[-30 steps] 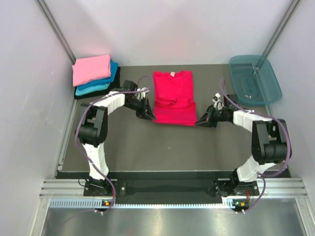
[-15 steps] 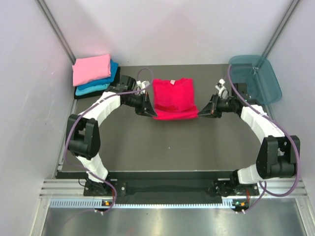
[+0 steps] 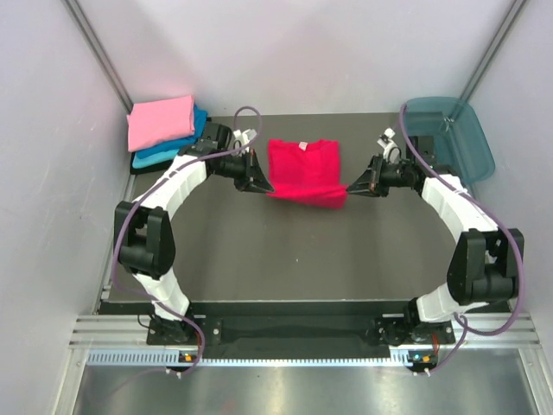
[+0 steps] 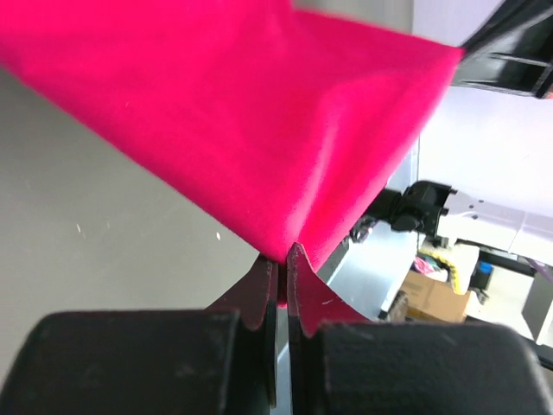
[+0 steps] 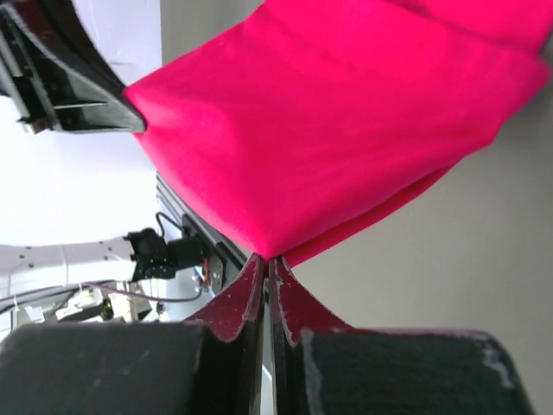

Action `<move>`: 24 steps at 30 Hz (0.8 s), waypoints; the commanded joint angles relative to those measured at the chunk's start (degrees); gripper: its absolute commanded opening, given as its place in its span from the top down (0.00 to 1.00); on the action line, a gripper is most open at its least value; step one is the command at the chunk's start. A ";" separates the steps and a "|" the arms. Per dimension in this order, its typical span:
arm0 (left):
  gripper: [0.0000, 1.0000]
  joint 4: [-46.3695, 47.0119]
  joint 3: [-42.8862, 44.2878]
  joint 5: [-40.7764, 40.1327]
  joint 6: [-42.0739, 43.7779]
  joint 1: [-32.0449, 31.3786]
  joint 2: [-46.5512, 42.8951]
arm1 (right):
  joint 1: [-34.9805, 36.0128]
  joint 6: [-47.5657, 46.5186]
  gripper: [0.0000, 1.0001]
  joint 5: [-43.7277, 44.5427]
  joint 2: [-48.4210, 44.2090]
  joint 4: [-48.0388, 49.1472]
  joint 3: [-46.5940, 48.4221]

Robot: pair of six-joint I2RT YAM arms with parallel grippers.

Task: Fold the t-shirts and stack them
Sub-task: Fold the tshirt

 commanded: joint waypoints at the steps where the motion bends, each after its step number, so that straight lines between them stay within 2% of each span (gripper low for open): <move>1: 1.00 3.26 4.46 2.25 -0.44 0.57 1.00 | -1.27 -0.27 1.00 0.47 1.99 3.49 5.64; 8: 1.00 7.47 8.06 4.80 -3.85 0.57 5.57 | -2.41 -0.97 1.00 0.56 9.19 4.37 13.37; 12: 1.00 11.69 9.21 5.16 -7.11 0.75 8.56 | -2.58 0.52 1.00 1.35 11.40 8.32 14.34; 19: 1.00 10.47 17.11 1.38 -4.05 1.18 13.66 | -2.76 -0.36 1.00 2.14 17.20 10.08 19.52; 24: 1.00 9.07 22.30 -1.61 -1.41 2.32 17.52 | -2.50 0.52 1.00 2.49 24.05 12.63 26.90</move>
